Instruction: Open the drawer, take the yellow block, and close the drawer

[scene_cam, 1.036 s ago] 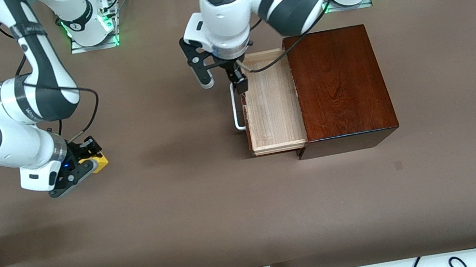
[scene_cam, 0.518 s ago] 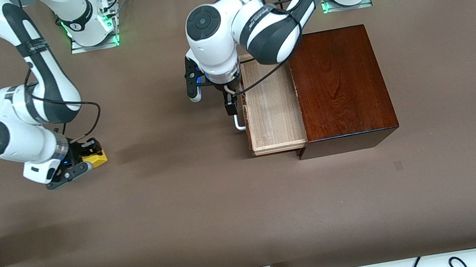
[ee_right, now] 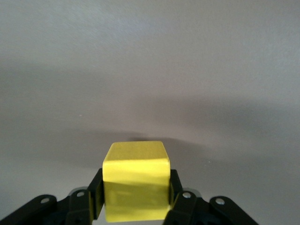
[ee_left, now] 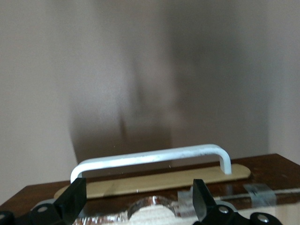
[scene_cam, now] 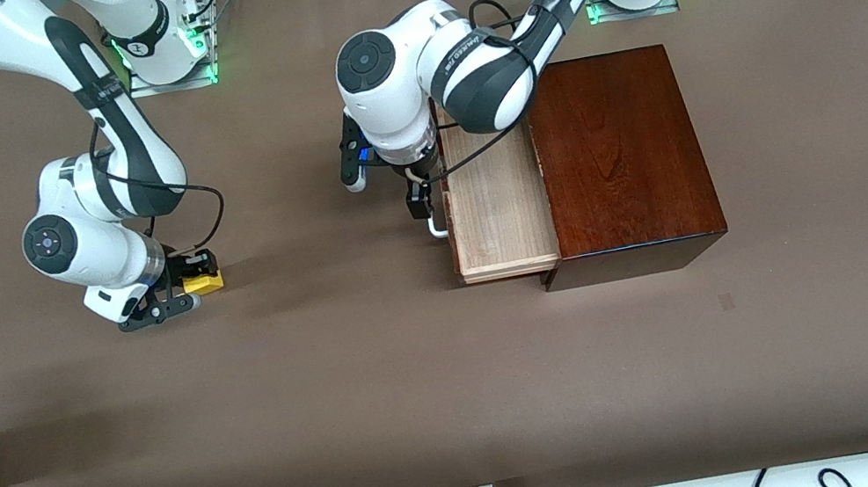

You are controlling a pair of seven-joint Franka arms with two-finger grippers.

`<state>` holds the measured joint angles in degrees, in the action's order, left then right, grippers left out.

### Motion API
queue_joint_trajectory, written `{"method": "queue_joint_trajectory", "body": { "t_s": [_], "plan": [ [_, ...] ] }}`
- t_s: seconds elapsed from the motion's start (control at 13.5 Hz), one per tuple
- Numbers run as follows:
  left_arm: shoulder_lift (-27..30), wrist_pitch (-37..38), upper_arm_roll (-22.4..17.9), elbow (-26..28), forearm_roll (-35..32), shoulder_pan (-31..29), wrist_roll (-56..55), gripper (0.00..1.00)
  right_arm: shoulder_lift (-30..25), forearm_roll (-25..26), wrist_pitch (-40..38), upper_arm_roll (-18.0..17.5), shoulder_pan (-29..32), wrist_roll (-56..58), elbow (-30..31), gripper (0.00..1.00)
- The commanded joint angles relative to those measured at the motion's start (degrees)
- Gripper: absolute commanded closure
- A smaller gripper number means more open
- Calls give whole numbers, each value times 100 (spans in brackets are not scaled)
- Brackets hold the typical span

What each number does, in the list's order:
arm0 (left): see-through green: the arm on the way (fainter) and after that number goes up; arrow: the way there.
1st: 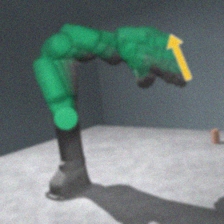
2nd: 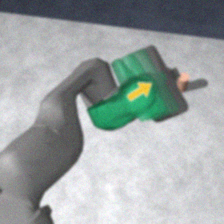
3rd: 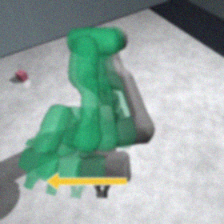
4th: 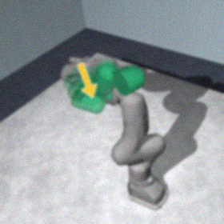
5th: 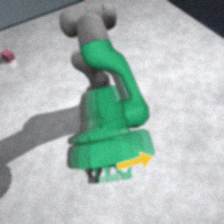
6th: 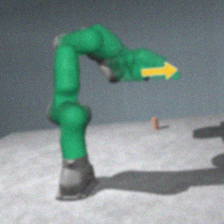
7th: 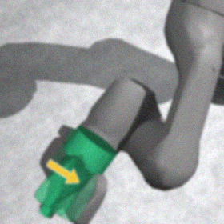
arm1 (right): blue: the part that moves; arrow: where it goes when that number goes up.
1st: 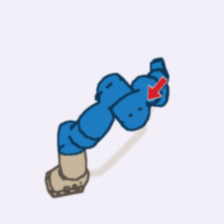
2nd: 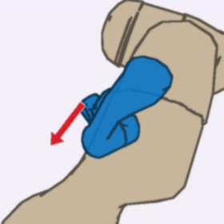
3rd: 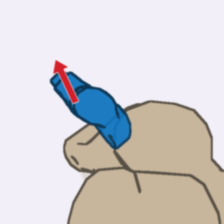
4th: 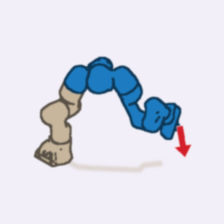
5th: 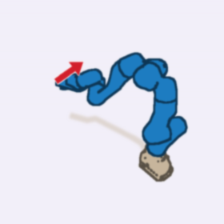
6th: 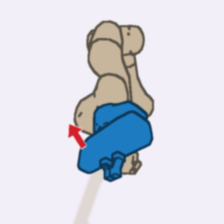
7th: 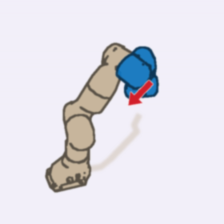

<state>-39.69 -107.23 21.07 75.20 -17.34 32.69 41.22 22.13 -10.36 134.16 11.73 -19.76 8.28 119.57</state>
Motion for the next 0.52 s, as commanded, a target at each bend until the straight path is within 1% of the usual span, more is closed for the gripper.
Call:
{"method": "queue_joint_trajectory", "body": {
  "t_s": [0.0,0.22,0.44],
  "plan": [
    [-118,-131,-68,-49,-155,167,-167,0,168,-46,171,-66,69,-256,22,78],
    [-145,-123,-95,-41,-207,203,-193,0,336,-19,215,-74,69,-301,-31,78],
    [-127,-35,-95,135,-269,203,-176,0,354,-2,242,-66,69,-275,-48,78]
  ]
}}
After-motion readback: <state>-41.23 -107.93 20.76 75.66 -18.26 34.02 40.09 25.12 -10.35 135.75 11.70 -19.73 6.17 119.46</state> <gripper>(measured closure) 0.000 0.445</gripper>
